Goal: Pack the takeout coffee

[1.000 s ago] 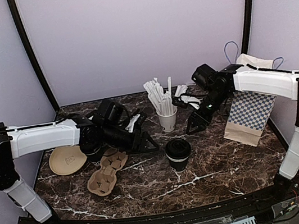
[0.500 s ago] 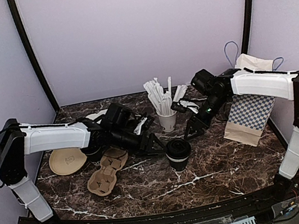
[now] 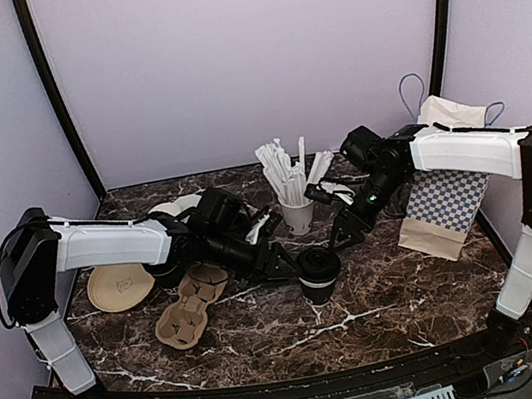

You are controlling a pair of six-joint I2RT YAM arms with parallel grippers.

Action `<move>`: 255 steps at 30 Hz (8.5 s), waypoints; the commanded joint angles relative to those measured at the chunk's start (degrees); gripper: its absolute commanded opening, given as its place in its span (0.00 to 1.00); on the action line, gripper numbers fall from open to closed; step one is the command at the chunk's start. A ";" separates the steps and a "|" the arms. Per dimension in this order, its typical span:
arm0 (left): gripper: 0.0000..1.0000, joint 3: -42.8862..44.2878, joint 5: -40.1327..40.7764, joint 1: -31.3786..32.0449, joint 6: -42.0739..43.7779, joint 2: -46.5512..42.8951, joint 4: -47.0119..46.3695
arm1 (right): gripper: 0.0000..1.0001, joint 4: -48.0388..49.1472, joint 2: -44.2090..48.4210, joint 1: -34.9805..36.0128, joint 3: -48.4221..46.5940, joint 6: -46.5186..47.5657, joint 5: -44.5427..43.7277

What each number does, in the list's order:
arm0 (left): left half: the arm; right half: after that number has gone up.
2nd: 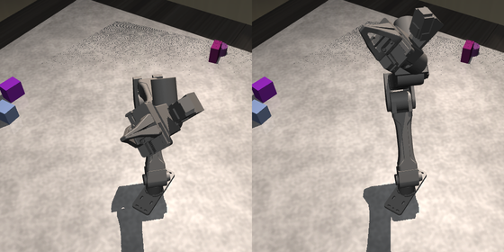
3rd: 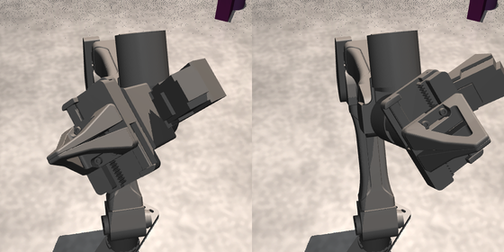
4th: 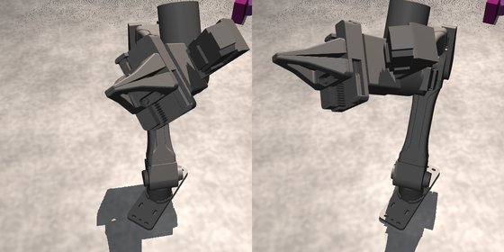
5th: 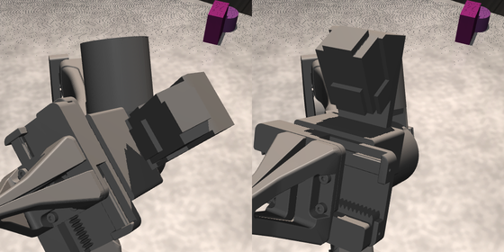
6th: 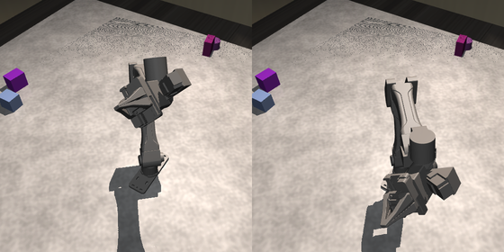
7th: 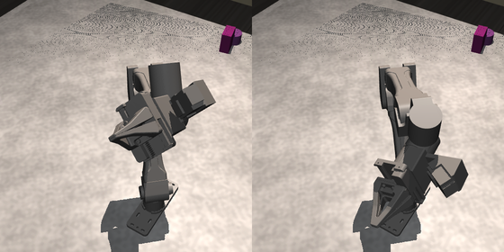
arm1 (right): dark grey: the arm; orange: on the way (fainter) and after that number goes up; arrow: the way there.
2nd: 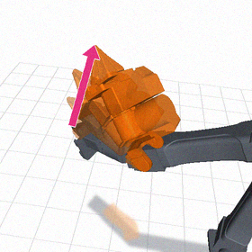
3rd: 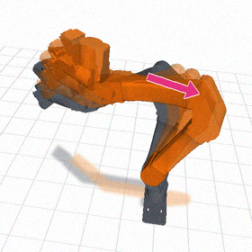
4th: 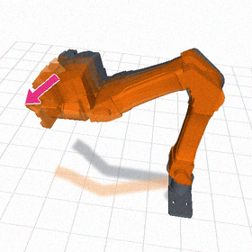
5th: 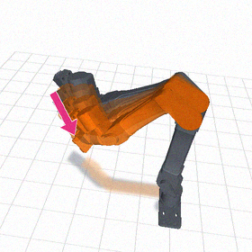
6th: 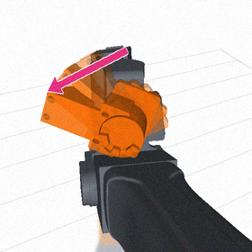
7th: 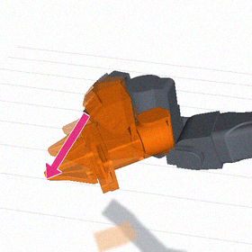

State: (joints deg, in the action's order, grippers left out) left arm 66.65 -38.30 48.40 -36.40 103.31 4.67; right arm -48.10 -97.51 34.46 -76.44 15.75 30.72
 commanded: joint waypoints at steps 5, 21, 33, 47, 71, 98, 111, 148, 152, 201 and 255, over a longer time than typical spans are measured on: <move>0.50 1.81 -0.01 0.12 0.27 0.82 3.84 | 0.54 0.92 -1.31 -0.18 1.11 0.32 2.50; 0.38 1.62 5.87 0.20 5.01 6.34 14.41 | 0.53 1.80 -2.21 -0.18 4.13 0.39 1.84; 0.37 2.47 5.20 0.15 4.81 4.72 13.19 | 0.71 -1.87 1.79 -1.84 0.31 1.99 8.12; 0.37 2.71 5.15 0.19 4.46 4.18 12.10 | 0.86 -1.38 0.98 -2.45 5.28 4.89 14.26; 0.36 2.59 5.64 0.15 5.27 4.40 12.56 | 0.72 4.86 -3.94 1.86 5.60 0.66 0.53; 0.56 8.75 5.13 0.19 9.07 -2.18 16.69 | 0.67 -4.26 -0.91 -1.67 -0.39 7.10 8.12; 0.46 6.83 9.59 -6.22 6.42 -8.29 14.01 | 0.58 -4.82 -2.02 -3.46 -1.58 2.71 11.72; 0.45 9.86 -0.07 -3.83 5.75 5.39 3.98 | 0.71 -0.57 -9.20 -1.50 -1.34 -2.25 12.25; 0.38 7.97 0.72 -3.42 5.31 5.29 4.50 | 0.71 0.58 -10.55 -2.14 -1.60 -4.07 9.83; 0.78 26.58 27.36 5.69 53.90 1.83 31.53 | 0.83 -3.50 17.09 -4.57 -3.99 12.78 6.61; 0.82 39.15 29.78 9.47 51.60 13.89 40.05 | 0.83 -1.91 17.73 -4.57 -0.64 12.56 5.84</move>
State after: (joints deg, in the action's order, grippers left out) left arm 104.99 -8.05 57.67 15.38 117.43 42.57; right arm -50.96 -79.68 30.22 -76.05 28.45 35.97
